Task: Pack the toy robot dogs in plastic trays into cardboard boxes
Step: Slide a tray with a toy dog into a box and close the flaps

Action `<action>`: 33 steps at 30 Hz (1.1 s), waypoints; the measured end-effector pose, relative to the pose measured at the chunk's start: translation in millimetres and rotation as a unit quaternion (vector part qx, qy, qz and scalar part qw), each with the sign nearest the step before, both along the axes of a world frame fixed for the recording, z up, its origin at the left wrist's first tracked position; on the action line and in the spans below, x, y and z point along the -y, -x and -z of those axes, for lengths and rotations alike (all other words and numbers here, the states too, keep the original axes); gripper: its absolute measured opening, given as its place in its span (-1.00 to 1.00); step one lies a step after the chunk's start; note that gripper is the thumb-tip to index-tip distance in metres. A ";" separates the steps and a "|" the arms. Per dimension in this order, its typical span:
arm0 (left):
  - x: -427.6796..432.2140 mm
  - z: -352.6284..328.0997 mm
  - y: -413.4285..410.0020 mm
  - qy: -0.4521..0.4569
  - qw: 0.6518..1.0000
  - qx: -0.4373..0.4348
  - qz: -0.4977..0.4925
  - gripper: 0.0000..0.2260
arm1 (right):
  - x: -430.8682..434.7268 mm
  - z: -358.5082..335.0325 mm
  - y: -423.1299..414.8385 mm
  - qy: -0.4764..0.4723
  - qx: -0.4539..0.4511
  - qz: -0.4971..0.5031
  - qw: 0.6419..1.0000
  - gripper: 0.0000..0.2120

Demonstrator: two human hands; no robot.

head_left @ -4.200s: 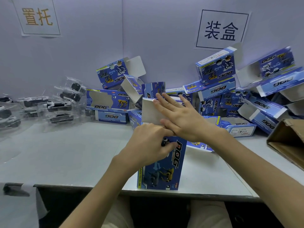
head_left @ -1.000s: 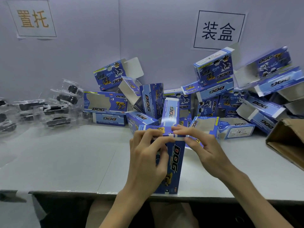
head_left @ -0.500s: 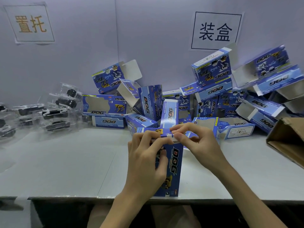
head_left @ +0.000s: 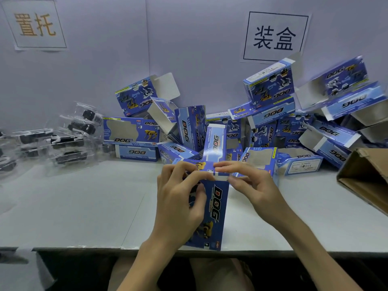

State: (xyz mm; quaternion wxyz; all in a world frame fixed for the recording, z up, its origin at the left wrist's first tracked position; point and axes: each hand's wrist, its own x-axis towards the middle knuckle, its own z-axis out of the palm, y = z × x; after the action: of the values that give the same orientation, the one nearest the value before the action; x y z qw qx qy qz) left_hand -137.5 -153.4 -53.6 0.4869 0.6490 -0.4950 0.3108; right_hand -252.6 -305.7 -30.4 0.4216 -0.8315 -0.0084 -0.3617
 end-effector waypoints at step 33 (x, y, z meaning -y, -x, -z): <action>0.1 14.3 -19.4 -0.009 0.997 -0.041 0.061 -0.61 | -3.6 -15.7 -10.7 0.202 0.029 0.080 0.976 -0.78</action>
State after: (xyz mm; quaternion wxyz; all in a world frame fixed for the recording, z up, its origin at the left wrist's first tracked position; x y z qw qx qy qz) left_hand -118.1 -153.5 -68.0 0.5186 0.6345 -0.5161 0.2491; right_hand -241.9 -302.1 -14.7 0.2141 -0.8866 -0.0271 -0.4091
